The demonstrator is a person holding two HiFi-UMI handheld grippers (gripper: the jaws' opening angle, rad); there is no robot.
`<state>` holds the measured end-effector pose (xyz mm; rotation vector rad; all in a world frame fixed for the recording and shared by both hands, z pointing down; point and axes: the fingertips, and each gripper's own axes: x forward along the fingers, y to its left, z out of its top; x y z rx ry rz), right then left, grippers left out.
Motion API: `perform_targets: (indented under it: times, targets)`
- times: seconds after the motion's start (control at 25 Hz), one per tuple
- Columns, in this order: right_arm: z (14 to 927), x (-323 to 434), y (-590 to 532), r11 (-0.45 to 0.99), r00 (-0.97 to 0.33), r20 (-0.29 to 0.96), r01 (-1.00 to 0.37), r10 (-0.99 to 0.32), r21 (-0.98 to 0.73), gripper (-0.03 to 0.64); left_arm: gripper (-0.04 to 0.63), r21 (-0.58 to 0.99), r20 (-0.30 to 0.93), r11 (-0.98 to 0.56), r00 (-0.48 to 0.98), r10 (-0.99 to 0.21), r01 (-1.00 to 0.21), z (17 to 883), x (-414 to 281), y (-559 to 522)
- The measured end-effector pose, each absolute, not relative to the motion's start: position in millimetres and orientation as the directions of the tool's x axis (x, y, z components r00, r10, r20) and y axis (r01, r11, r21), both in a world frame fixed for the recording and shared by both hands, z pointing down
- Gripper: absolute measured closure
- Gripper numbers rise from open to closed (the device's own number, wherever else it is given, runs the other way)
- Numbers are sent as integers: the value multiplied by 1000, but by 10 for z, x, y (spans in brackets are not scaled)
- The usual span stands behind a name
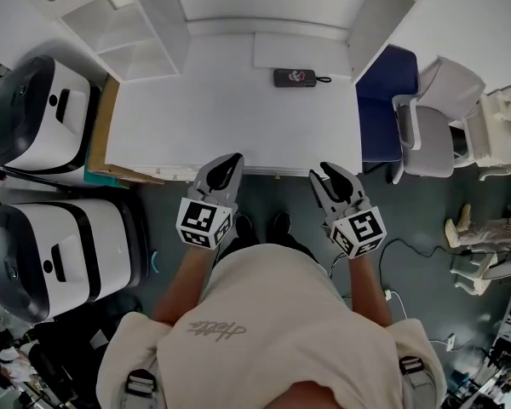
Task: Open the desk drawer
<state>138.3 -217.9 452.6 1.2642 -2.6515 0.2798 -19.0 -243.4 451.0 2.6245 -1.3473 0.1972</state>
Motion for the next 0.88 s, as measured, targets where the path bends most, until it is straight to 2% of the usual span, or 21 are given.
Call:
perform_targets:
  times: [0.4,0.88]
  targets:
    - [5028,1302,-2298,613,-625,335,-775,-705,-156,518,577,119,258,-537,548,-796,-835,4720,-358,-2440]
    - [6824,1195,-2211,573,-582,635,-779,-508,-256,518,577,141,329,-539,552,-766,-831,5017,-342,-2444]
